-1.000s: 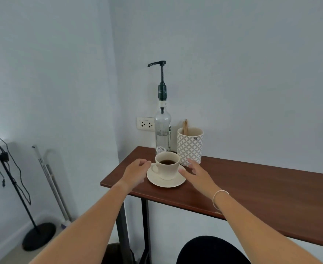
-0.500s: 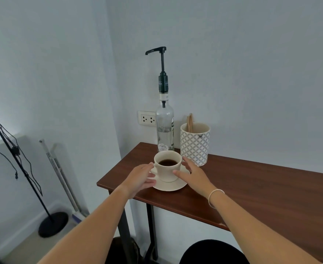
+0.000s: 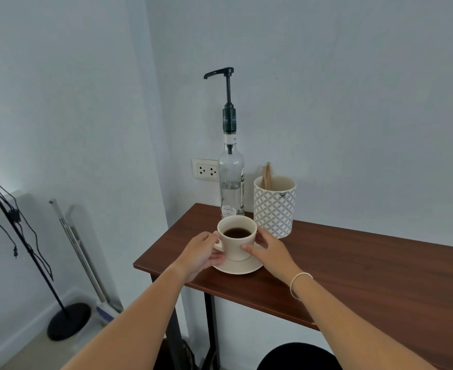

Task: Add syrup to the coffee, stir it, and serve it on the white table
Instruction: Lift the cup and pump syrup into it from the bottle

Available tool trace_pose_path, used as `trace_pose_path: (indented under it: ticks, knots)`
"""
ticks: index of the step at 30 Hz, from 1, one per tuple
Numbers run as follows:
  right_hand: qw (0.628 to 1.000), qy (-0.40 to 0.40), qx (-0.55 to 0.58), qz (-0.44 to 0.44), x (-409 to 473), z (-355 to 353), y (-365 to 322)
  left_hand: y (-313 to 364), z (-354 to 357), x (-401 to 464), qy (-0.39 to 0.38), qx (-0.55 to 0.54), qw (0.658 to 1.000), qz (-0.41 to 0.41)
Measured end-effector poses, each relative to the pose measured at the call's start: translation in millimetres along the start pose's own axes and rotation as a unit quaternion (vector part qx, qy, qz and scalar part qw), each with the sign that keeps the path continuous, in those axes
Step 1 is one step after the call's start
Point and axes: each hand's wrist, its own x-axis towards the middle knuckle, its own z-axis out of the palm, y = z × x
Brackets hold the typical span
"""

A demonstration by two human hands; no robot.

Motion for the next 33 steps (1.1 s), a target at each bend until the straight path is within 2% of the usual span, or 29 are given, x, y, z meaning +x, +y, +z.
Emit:
trace_pose_path:
  ticks: [11, 23, 33]
  knots:
    - [0.998, 0.03, 0.04, -0.041, 10.7, 7.3, -18.5, 26.8, -13.0, 2.2, -0.01, 0.014, 0.999, 0.032]
    - [0.985, 0.138, 0.014, -0.098, 56.4, 23.7, -116.1, 129.0, -73.3, 20.6, -0.073, 0.041, 0.992, 0.096]
    - [0.976, 0.18, 0.0, -0.124, 93.8, 29.4, -180.8, 207.4, -111.0, 41.3, -0.109, 0.053, 0.985, 0.124]
